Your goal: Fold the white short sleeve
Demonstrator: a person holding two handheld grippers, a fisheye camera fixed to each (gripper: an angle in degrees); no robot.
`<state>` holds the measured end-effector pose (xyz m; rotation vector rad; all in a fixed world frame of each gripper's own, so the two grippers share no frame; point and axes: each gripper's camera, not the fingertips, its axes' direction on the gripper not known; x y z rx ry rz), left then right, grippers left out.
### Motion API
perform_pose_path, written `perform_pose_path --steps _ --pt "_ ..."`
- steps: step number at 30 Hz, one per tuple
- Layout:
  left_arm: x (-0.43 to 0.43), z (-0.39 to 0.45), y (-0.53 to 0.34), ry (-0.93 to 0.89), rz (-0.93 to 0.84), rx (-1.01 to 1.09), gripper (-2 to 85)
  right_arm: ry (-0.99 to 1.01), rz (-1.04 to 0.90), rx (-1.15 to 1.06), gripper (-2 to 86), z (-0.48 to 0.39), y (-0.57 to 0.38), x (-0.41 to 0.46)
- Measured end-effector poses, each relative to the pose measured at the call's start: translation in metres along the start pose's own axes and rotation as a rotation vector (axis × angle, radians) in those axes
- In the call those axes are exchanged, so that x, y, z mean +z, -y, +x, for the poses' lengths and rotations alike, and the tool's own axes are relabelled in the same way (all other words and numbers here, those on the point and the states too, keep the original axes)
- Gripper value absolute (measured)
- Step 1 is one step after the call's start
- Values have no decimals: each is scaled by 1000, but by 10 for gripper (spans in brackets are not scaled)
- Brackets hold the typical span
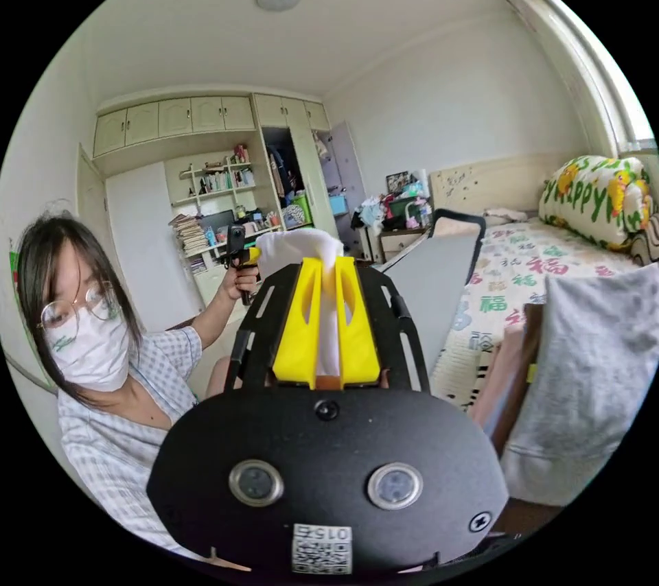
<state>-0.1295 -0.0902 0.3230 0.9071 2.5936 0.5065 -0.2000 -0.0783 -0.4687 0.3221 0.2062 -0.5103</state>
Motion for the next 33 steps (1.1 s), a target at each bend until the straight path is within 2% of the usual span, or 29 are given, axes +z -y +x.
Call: perform_pose_path --steps 6,8,12,14,16,18,21,24,25,26,29,33 --pt "200 23 54 -224 -48 131 0 -414 98 -47 41 -29 19 -173" --pt "294 18 81 -343 -54 127 -1 -610 113 -53 40 -34 35 -229" --pt "435 10 125 -445 -65 122 0 -910 124 -55 40 -17 76 -290" --pt "519 -3 144 -458 -54 92 0 -1081 105 -30 40 20 113 -310" --pt "576 -22 153 -469 -43 27 1 -1160 84 12 39 62 135 -316" --pt "623 -46 157 -445 -28 -34 2 -1200 78 79 38 112 149 -316" --pt "683 -92 161 -282 -29 -118 7 -1275 68 173 37 205 150 -298" --pt "735 -129 163 43 -159 -61 21 -1275 21 286 46 302 122 -263" --pt "756 -136 158 200 -264 -10 34 -1257 -30 344 56 340 103 -246" --pt "771 -141 150 265 -335 32 45 -1226 -91 434 69 374 82 -230" --pt "763 -146 134 140 -266 63 58 -1150 -146 507 94 412 42 -209" --pt "732 -140 123 43 -250 64 63 -1094 -101 433 97 387 34 -213"
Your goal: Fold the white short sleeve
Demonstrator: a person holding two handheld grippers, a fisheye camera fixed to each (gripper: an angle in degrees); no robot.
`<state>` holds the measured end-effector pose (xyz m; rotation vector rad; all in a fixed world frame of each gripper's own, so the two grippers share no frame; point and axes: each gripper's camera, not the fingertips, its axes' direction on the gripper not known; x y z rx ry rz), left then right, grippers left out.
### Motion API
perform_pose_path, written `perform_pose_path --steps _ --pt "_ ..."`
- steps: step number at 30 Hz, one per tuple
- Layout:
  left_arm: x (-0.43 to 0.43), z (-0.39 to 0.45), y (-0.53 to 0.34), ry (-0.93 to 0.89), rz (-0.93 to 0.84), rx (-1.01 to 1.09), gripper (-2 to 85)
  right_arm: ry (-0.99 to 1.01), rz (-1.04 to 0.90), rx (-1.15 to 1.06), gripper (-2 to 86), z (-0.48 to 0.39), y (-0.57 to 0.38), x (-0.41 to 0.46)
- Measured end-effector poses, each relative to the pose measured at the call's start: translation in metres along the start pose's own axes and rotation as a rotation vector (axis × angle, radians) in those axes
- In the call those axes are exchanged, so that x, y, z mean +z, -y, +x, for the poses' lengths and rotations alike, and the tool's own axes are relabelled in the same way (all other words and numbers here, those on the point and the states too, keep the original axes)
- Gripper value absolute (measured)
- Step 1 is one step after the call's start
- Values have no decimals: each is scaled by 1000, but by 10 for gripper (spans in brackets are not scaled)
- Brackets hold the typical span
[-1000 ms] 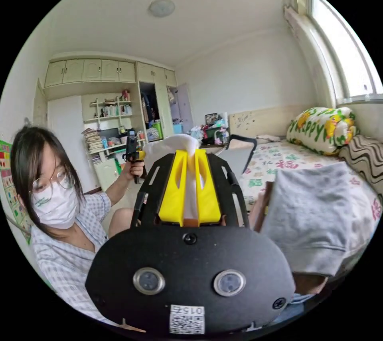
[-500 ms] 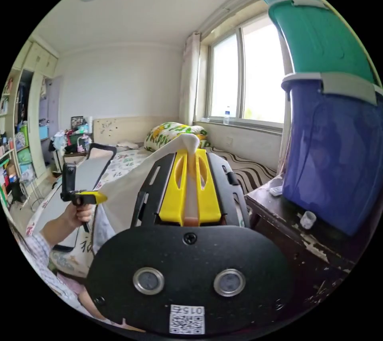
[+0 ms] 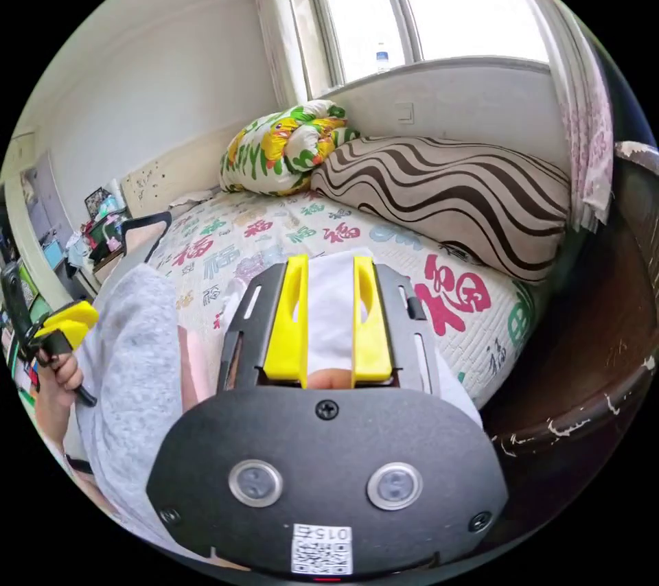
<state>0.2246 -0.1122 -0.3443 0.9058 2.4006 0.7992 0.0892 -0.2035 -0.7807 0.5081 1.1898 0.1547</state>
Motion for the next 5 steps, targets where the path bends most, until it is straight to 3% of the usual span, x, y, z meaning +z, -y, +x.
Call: perform_pose_path --steps 5 --pt "-86 21 -76 -173 -45 40 91 330 40 -285 93 -49 -62 -107"
